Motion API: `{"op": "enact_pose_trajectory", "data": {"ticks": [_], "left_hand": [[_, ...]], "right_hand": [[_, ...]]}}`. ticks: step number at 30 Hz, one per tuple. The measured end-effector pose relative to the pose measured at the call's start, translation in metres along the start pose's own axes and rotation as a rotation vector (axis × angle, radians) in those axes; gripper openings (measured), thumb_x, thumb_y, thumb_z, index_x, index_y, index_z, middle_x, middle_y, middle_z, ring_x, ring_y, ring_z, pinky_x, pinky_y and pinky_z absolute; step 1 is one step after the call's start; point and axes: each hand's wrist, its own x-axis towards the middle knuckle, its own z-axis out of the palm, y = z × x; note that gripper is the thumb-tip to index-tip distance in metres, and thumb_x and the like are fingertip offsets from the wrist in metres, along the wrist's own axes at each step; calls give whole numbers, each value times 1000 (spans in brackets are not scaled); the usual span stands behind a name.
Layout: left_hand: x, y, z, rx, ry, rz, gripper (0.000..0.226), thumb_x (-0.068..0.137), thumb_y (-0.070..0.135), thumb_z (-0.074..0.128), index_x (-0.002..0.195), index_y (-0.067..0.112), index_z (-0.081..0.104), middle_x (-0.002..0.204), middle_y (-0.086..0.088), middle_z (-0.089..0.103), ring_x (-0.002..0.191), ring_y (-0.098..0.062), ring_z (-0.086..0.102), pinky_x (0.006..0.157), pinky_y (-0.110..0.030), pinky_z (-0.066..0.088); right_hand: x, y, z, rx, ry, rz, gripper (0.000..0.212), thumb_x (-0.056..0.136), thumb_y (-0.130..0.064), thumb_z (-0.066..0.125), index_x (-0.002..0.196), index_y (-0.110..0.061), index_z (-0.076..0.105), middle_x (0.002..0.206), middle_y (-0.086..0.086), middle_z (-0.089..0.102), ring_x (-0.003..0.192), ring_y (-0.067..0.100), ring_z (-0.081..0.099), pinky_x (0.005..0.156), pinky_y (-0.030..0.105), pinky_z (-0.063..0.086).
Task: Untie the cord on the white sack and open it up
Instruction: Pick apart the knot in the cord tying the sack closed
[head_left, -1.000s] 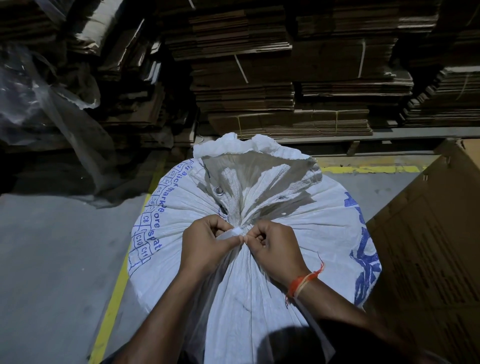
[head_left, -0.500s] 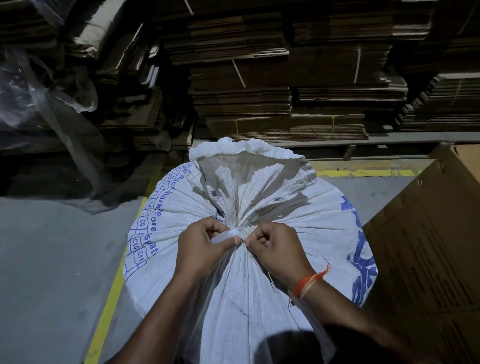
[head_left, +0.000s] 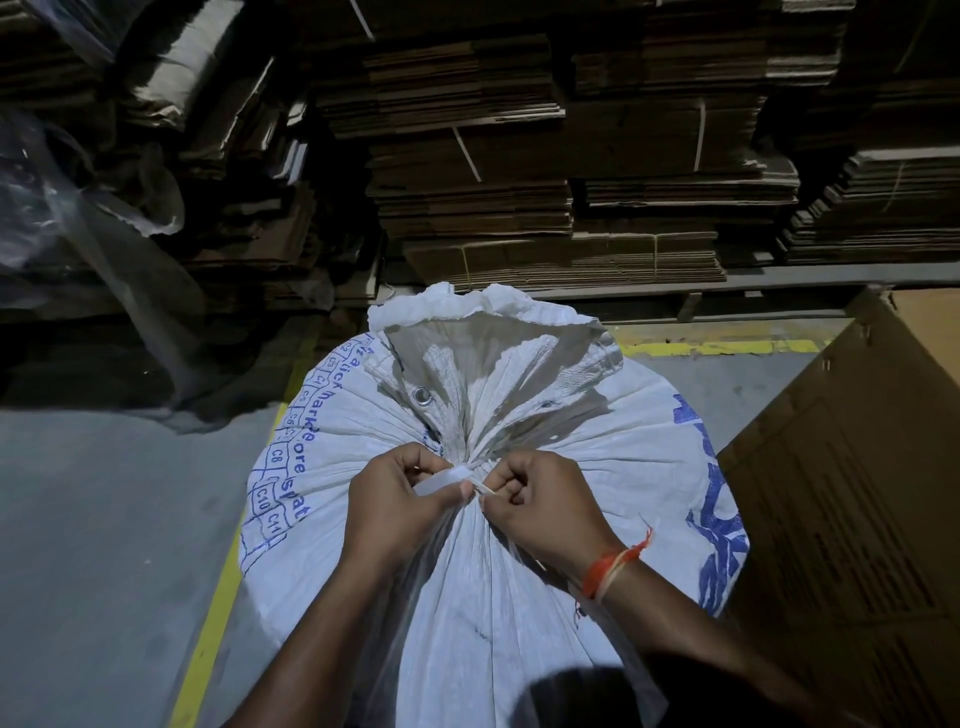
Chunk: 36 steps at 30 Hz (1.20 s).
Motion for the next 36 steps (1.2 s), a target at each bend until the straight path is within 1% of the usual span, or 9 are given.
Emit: {"op": "enact_pose_trajectory", "data": {"ticks": [4, 8, 10, 15, 18, 21, 24, 28, 36], "left_hand": [[-1, 1, 0, 6, 4, -1, 24, 69, 27, 99, 74, 20, 76, 75, -1, 79, 72, -14, 72, 65, -27, 51], [0, 1, 0, 21, -8, 6, 24, 69, 25, 98, 73, 20, 76, 70, 2, 76, 64, -5, 65, 56, -13, 44], [0, 1, 1, 31, -16, 1, 25, 68, 24, 99, 72, 20, 75, 68, 3, 74, 61, -4, 61, 55, -13, 43], [0, 1, 1, 12, -29, -7, 27, 66, 26, 100, 75, 19, 76, 72, -3, 76, 62, -4, 61, 57, -17, 44], [1, 0, 0, 13, -25, -5, 26, 67, 26, 100, 75, 20, 76, 72, -1, 77, 64, -6, 64, 61, -24, 47], [1, 0, 0, 4, -20, -10, 24, 68, 24, 99, 75, 20, 77, 74, -3, 78, 65, -7, 66, 61, -22, 48], [1, 1, -1, 12, -12, -9, 23, 68, 23, 99, 74, 21, 77, 74, -3, 79, 63, -4, 65, 56, -14, 47], [0, 1, -1, 16, -14, -13, 23, 68, 24, 99, 75, 22, 77, 75, -5, 78, 64, -5, 65, 60, -21, 48], [0, 1, 0, 40, -16, -5, 25, 67, 27, 99, 75, 21, 76, 76, -4, 78, 68, -14, 69, 64, -26, 49]], "right_hand": [[2, 1, -9, -12, 0, 12, 11, 81, -13, 72, 70, -16, 72, 67, 8, 73, 57, 10, 65, 57, 30, 55], [3, 2, -2, -44, 14, -4, 14, 85, -15, 73, 72, -14, 72, 65, 2, 72, 56, 5, 63, 54, 19, 49], [3, 3, 3, -64, 22, -17, 14, 86, -19, 74, 73, -15, 72, 63, -3, 70, 55, 2, 60, 51, 13, 44], [3, 3, 6, -80, 44, -41, 15, 85, -26, 75, 74, -17, 71, 60, -4, 67, 53, 2, 58, 49, 11, 39], [0, 0, 1, -24, 15, -21, 17, 82, -28, 78, 74, -15, 70, 62, 7, 69, 51, 10, 59, 50, 24, 48], [-1, -2, -5, 22, -21, 15, 8, 78, -18, 75, 73, -14, 70, 65, 10, 72, 61, 28, 70, 55, 37, 58], [1, 0, -11, -30, -8, -3, 9, 77, -13, 71, 68, -15, 70, 63, 6, 72, 57, 17, 68, 54, 30, 54], [1, 1, -12, -67, -8, -30, 16, 81, -14, 72, 66, -17, 70, 61, 0, 70, 55, 3, 62, 52, 20, 49], [1, 1, 1, -76, 66, -56, 17, 84, -23, 75, 70, -17, 70, 54, -6, 63, 50, 2, 57, 48, 13, 40]]}}
